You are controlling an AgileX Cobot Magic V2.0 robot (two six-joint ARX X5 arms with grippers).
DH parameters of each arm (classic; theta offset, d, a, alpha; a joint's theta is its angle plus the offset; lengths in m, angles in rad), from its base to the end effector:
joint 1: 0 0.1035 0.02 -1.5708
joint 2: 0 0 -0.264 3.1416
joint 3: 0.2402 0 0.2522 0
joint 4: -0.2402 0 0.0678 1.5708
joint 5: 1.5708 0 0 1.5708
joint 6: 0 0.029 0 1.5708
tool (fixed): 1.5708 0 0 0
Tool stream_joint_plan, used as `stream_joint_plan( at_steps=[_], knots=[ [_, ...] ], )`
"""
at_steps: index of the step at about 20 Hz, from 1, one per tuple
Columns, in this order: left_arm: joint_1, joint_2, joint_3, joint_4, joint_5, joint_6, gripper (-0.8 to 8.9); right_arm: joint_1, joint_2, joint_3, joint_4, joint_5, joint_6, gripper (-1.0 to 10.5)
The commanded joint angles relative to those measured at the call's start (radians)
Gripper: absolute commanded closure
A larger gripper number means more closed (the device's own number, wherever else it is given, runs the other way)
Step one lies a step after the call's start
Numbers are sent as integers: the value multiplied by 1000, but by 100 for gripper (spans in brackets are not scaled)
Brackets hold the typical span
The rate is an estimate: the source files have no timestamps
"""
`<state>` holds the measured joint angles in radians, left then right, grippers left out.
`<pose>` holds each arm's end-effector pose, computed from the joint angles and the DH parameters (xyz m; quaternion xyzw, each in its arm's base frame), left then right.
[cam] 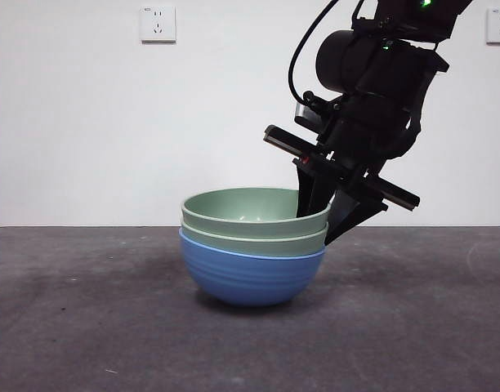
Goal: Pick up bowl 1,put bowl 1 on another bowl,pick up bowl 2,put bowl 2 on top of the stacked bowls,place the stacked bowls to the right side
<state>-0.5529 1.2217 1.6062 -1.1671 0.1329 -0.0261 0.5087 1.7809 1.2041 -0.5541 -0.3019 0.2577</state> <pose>0.1705 -0.1097 0.4310 0.0681 0.3770 -0.3059 0.8716 0.3048 0.1798 0.1920 0.0449 0.5713 0.2617 0.7766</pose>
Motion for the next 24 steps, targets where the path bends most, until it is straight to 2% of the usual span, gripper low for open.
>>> stream_joint_plan(
  at_steps=[1, 6, 13, 17, 22, 24],
  knots=[
    [-3, -1, 0, -1, -2, 8, 498, 2, -32, -2, 2, -16, -18, 963],
    [-3, -1, 0, 8, -2, 10, 498, -58, -154, -2, 3, -10, -31, 963],
    [-3, -1, 0, 8, -2, 11, 498, -307, -188, -2, -10, -6, -71, 963],
    [-3, -1, 0, 18, -1, 11, 498, -412, -152, -2, -4, -6, -76, 963],
    [-3, -1, 0, 18, -1, 8, 498, -444, -55, -2, 0, 3, -92, 963],
    [-3, -1, 0, 12, -1, 8, 498, -447, -29, -2, -2, 31, -103, 963]
  ],
)
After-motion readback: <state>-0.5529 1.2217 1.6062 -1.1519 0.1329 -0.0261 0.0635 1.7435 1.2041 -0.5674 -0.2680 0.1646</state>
